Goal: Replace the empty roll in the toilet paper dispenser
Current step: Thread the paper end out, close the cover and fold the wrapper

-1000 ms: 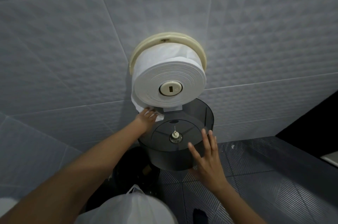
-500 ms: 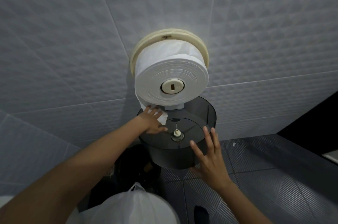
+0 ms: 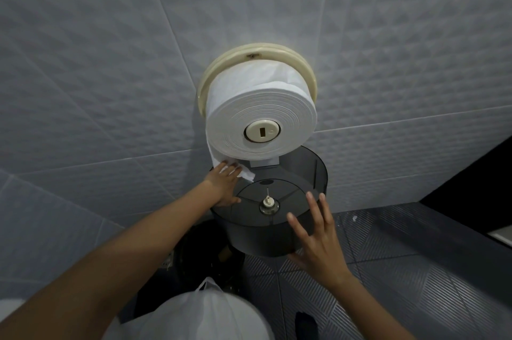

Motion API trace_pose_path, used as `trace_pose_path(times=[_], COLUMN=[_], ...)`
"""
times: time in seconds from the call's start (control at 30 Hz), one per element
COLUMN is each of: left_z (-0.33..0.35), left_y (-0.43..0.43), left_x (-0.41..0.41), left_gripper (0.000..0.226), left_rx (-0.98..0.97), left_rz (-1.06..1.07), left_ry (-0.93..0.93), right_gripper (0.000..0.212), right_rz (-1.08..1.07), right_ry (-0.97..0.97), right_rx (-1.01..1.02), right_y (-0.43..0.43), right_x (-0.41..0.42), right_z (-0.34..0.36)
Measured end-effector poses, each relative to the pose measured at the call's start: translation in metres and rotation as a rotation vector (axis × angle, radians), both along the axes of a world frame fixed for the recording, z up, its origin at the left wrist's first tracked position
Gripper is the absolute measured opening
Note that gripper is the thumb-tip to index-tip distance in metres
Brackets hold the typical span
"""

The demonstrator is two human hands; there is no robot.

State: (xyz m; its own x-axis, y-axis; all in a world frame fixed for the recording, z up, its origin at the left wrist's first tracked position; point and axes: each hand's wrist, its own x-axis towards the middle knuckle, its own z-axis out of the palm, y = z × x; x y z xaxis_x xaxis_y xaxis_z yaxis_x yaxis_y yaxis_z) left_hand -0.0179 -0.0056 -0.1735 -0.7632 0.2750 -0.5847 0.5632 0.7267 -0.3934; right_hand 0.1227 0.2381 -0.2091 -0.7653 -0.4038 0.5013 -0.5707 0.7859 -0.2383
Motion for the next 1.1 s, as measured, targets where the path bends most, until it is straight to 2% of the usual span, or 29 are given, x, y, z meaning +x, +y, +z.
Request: trace_pose_path(times=[0.2, 0.3, 0.5, 0.87, 1.1], left_z=[0.004, 0.0, -0.007, -0.019, -0.022], left_y=[0.019, 0.032, 0.047, 0.072, 0.076], left_x=[0.002, 0.002, -0.007, -0.024, -0.017], left_gripper=[0.072, 0.068, 0.072, 0.086, 0.085], left_rx=[0.304, 0.449, 0.638, 0.457, 0.435], left_rz=[0.216, 0.341, 0.554, 0.51, 0.493], left_ry=[-0.221, -0.318, -0.411, -0.368, -0.405], right_gripper=[0.094, 0.1, 0.101, 0.097, 0.099], right_rz=[0.0, 0.004, 0.0, 0.016, 0.021], right_ry=[-0.012, -0.013, -0.019, -0.011, 0.006], right_rx=[-0.001, -0.001, -0.01, -0.025, -0.032], right_y=[0.001, 0.002, 0.004, 0.005, 0.005], right_x=[0.0, 0.0, 0.0, -0.003, -0.003], right_z=[0.0, 0.002, 0.003, 0.007, 0.007])
